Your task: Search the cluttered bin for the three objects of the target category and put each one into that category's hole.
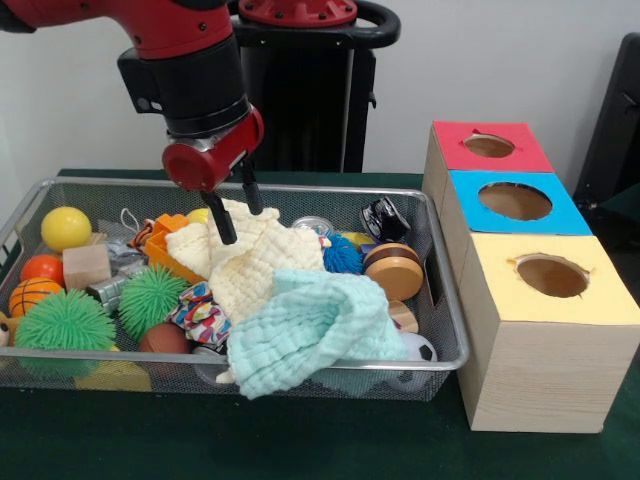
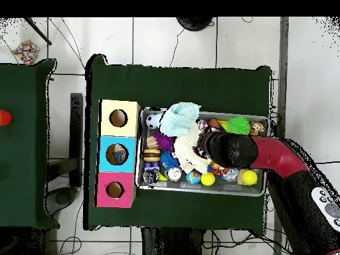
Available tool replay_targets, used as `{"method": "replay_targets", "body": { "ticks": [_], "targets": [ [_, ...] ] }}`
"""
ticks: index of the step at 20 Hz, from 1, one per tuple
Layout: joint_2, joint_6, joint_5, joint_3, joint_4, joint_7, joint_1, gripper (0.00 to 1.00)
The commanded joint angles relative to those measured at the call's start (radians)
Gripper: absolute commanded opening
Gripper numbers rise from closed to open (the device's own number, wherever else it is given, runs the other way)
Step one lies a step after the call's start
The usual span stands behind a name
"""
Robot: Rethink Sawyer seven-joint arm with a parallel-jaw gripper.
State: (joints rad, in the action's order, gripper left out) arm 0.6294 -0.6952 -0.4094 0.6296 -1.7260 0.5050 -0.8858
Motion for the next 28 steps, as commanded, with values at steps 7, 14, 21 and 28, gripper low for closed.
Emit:
{"method": "replay_targets", "body": {
  "ticks": [7,14,21,28],
  "targets": [
    [-0.083,-0.267,-0.017,0.14,0.042,-0.228,-0.11,1.0],
    [-0.079,-0.317,-0.101,0.154,0.068,-0.257,-0.111,1.0],
    [-0.035,-0.326,-0.256,0.104,0.118,-0.251,-0.056,1.0],
    [-0.019,-0.299,-0.364,0.112,0.141,-0.279,-0.044,1.0]
  ]
}}
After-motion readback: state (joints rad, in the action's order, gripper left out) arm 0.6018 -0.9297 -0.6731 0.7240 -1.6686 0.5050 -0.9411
